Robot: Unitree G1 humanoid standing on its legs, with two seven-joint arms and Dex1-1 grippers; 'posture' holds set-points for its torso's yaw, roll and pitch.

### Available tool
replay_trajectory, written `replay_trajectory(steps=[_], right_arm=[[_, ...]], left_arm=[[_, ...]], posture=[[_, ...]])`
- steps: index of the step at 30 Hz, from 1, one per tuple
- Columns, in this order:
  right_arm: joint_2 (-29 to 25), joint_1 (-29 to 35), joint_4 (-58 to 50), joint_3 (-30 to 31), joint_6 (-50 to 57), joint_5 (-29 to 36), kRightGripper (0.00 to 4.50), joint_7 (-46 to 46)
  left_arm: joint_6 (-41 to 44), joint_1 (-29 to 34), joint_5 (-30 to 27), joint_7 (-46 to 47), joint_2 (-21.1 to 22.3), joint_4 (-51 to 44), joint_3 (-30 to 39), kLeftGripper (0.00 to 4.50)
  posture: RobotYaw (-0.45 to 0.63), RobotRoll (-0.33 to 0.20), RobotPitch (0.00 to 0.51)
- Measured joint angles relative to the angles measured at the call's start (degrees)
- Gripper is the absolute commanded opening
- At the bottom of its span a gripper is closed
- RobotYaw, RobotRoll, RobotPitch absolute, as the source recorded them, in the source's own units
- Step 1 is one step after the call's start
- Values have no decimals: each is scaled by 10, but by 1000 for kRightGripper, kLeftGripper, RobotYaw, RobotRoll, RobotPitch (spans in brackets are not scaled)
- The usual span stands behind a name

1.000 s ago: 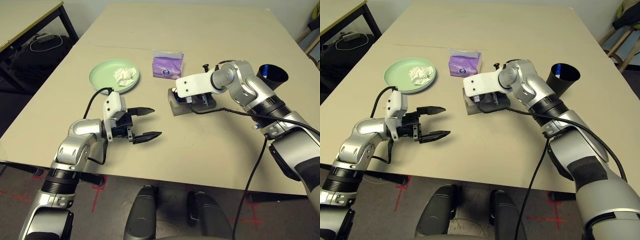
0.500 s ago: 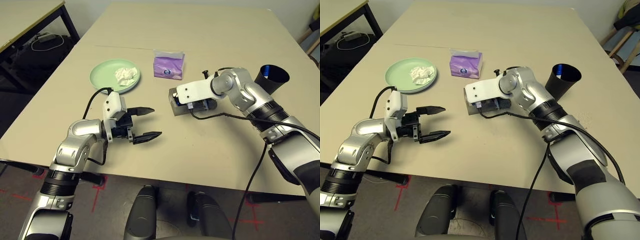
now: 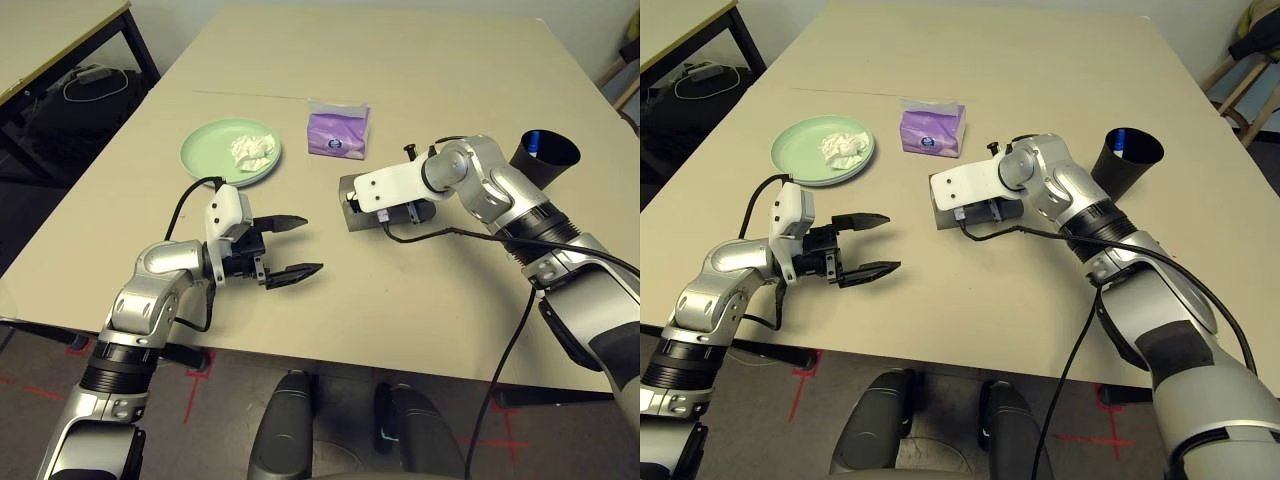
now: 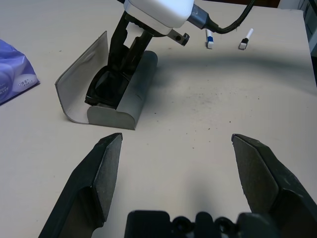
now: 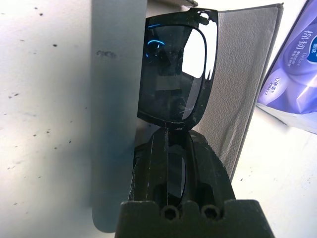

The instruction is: Organize and tidy the items on the table.

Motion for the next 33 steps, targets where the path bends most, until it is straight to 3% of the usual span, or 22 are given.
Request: replay_trajectory(steps=[11,17,22,33], right_arm=[[-3,-7,-22,-15,47,17,4458,22],[-13,-15,-41,-59,113,60,4458,45],[-15,6,-76,-153,208,160,4458,59],[12,200,-157,-343,304,376,4458,-29]], left_arm=[[-8,-13,1,-2,-9,23,0,4500],[-14,-33,1,-9,-13,48,-1,4500],[-16,-50,1,-5,-27,71,0,4500],[-24,-89,4,50,-53,134,20,4500]], posture=[[235,0,83],[193,0,74],[154,0,76],[97,0,92]])
